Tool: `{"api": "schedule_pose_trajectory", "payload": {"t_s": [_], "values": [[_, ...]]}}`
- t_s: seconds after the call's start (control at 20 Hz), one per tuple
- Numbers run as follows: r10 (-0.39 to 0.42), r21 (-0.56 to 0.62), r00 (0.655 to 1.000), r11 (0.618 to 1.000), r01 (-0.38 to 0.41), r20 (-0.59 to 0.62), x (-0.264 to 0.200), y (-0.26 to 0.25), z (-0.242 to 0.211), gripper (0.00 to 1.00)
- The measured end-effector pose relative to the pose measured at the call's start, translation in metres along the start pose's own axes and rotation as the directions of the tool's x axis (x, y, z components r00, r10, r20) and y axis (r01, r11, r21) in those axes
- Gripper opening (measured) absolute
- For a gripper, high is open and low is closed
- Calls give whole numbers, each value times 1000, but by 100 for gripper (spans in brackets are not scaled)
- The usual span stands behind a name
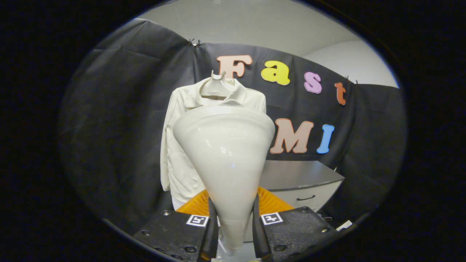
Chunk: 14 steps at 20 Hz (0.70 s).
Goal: Iron the clothes twice with a garment steamer, once on the left side and once on the right side.
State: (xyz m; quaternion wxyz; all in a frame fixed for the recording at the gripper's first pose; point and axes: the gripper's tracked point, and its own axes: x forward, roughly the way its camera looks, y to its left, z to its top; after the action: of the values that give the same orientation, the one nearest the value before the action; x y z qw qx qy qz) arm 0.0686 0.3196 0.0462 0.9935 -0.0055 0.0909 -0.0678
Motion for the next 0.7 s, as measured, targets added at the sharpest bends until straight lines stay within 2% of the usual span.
{"api": "schedule_pose_trajectory", "payload": {"t_s": [0.35,0.5,0.7], "values": [[18,25,1000,1000,-19,11,-11,-27,-9,39],[35,46,999,998,-37,41,12,-43,-33,39],[48,16,999,999,-47,-19,46,-52,-69,39]]}}
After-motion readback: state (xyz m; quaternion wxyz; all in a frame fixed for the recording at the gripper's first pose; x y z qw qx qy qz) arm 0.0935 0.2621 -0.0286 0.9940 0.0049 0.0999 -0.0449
